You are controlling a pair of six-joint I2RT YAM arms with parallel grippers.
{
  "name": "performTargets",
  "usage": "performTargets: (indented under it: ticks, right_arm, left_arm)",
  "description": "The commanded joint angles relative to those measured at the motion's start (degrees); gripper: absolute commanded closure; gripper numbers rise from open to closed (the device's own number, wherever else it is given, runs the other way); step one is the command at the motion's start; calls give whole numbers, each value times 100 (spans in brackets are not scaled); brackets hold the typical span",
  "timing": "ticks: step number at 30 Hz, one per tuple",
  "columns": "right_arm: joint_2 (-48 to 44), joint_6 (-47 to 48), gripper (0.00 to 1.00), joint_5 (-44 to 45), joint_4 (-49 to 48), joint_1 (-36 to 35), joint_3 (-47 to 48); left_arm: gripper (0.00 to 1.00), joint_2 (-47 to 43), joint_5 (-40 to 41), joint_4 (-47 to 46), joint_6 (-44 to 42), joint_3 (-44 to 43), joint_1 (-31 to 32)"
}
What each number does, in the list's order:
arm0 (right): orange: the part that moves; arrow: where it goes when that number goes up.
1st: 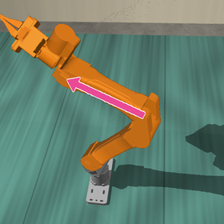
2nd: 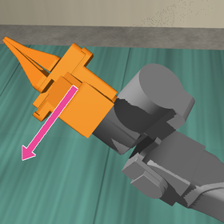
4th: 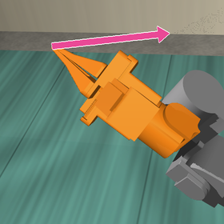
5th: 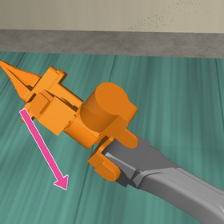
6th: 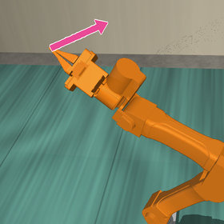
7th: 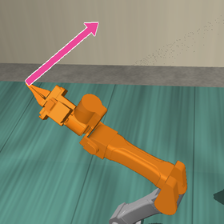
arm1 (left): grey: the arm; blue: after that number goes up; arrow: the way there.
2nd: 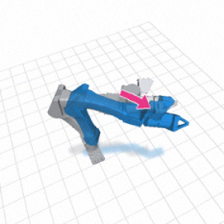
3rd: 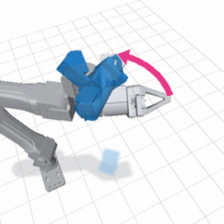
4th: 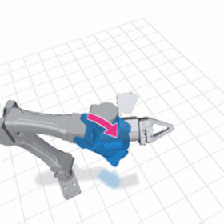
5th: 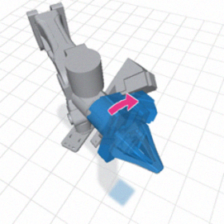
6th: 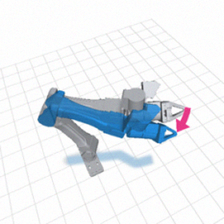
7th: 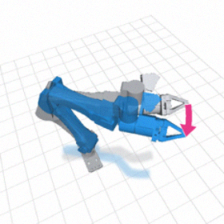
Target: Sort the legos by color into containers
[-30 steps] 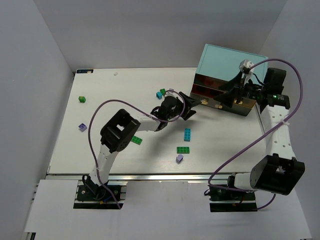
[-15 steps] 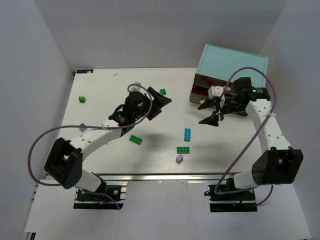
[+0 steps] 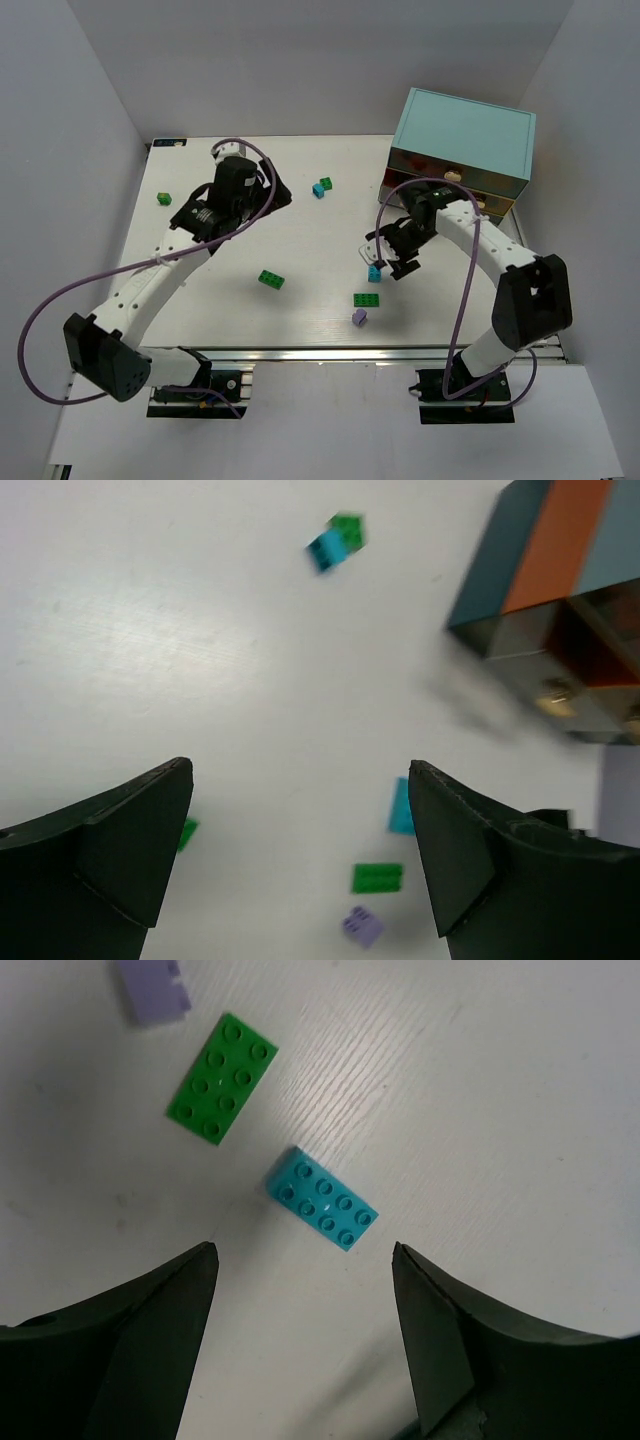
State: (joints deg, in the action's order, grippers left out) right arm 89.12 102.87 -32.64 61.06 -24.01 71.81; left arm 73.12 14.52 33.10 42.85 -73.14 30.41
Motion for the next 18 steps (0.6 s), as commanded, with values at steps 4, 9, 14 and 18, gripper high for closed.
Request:
performTargets:
  ticks: [4, 9, 14, 18]
  right_arm:
    - [386, 1700, 24, 1286, -453, -279, -115]
    - [826, 1947, 25, 1656, -867, -446, -62]
    - [1116, 2237, 25, 1787, -823, -640, -61]
    - [1239, 2334, 24, 1823, -964, -745, -176]
  left_arm:
    - [2, 194, -484, 1322, -488, 185, -246]
    - [2, -149, -714, 1190, -427, 494, -413]
    - [2, -307, -802, 1260, -357, 696, -537]
    - [2, -465, -828, 1260, -312, 854, -650]
